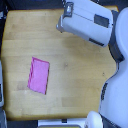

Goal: Folding a cloth

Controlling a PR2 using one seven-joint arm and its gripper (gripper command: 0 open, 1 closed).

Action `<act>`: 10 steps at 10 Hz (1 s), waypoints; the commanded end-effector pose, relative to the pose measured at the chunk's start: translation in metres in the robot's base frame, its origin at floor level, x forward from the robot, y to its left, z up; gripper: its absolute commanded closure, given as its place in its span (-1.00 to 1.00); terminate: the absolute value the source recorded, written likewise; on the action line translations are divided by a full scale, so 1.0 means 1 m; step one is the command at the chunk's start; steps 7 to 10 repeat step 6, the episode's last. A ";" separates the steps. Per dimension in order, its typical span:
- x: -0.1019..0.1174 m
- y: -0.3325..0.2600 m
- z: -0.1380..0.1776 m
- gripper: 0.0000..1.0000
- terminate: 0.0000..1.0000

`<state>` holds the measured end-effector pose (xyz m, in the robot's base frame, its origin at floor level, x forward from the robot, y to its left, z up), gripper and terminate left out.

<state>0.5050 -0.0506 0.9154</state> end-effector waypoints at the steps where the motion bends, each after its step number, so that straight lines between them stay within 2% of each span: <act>1: 0.045 -0.115 -0.003 -1.00 -1.00; 5: 0.064 -0.194 -0.006 -1.00 -1.00; 6: 0.066 -0.218 -0.010 -1.00 1.00; 10: 0.066 -0.218 -0.010 -1.00 1.00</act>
